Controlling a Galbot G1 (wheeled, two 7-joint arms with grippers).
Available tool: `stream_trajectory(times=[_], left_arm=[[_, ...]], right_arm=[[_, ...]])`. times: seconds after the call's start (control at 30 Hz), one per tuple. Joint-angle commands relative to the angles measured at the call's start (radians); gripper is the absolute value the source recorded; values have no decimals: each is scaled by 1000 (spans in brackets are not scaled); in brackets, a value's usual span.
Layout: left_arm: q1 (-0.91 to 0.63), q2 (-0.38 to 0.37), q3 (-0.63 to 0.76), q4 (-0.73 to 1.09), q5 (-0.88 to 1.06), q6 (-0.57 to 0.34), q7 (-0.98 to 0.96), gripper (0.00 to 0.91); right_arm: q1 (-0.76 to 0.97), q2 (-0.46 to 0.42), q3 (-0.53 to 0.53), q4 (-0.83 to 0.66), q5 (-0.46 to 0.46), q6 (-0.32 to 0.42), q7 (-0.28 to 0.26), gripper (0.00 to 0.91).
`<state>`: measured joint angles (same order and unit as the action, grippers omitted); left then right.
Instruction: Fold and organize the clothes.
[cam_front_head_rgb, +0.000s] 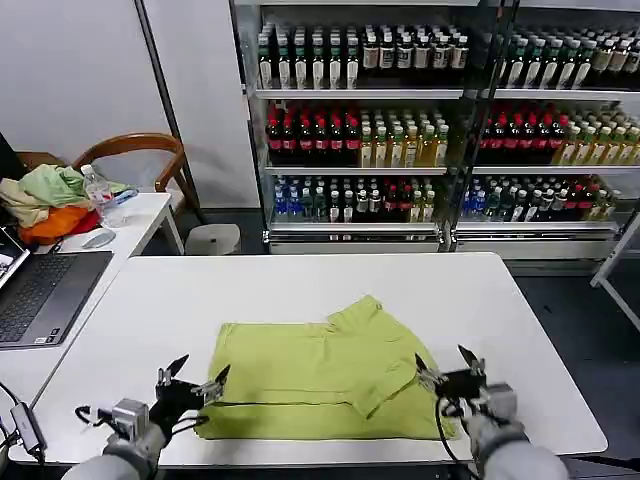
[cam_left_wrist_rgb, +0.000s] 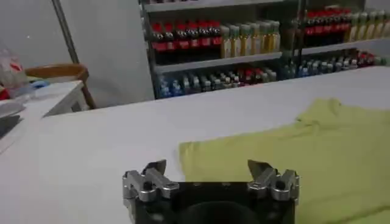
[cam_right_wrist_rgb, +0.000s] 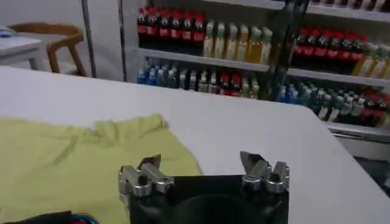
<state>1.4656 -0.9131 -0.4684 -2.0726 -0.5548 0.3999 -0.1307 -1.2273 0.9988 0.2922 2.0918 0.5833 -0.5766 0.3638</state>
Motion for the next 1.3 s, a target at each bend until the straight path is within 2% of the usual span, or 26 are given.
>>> stream_trajectory(times=[0.03, 0.27, 0.53, 0.9, 1.03, 1.23, 1.27, 1.3], left_arm=[[-300, 15, 131, 223, -100, 3, 11, 907], [-395, 10, 196, 335, -117, 18, 20, 907], [-469, -7, 239, 432, -114, 25, 39, 907], [-509, -7, 268, 504, -113, 20, 52, 907], [-527, -12, 279, 527, -109, 17, 53, 907], [-536, -14, 283, 542, -107, 15, 52, 907], [-533, -13, 284, 539, -107, 16, 53, 363], [-527, -11, 284, 535, -104, 12, 57, 91]], right_arm=[[429, 66, -199, -322, 85, -5, 9, 907], [552, 141, -294, -504, 122, -6, -21, 907], [613, 211, -334, -667, 104, -4, -41, 907], [618, 249, -329, -729, 105, -3, -62, 907], [622, 263, -319, -752, 90, -1, -96, 907], [625, 277, -316, -765, 84, -1, -109, 907], [625, 278, -315, -767, 85, -1, -111, 30], [627, 279, -315, -769, 85, -1, -114, 0]])
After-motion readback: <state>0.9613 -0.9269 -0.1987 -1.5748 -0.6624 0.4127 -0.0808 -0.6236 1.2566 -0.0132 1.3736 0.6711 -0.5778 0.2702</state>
